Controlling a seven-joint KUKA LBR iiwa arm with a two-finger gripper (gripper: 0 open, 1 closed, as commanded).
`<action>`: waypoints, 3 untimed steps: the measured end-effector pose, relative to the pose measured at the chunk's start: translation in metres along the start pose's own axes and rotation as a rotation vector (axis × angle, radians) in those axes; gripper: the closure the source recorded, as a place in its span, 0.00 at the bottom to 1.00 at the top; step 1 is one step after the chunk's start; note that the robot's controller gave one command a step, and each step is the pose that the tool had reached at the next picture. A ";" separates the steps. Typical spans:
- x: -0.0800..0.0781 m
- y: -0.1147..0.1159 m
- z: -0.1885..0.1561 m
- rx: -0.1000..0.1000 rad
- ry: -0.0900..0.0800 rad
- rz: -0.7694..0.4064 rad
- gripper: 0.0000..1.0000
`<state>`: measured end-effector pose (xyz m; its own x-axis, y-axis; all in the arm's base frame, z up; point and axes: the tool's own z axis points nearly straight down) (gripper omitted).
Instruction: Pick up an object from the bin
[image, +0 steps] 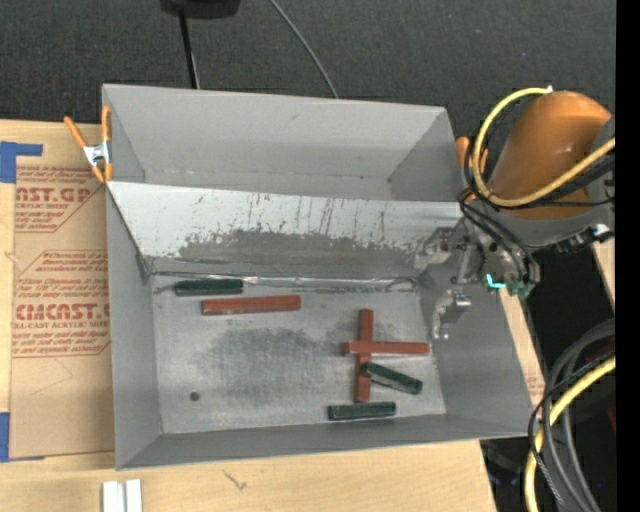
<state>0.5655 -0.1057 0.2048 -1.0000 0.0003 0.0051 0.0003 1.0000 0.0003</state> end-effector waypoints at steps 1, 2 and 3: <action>-0.002 0.000 -0.004 0.001 -0.007 -0.001 0.00; 0.013 0.004 0.040 0.003 -0.014 -0.047 0.00; 0.052 0.031 0.129 0.003 -0.017 -0.097 1.00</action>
Offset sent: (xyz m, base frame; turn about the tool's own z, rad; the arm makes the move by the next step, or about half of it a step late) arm -0.0434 0.0086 -0.1192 -0.1193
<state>0.5128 -0.0742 0.0762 -0.9953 -0.0963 -0.0118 -0.0963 0.9953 -0.0029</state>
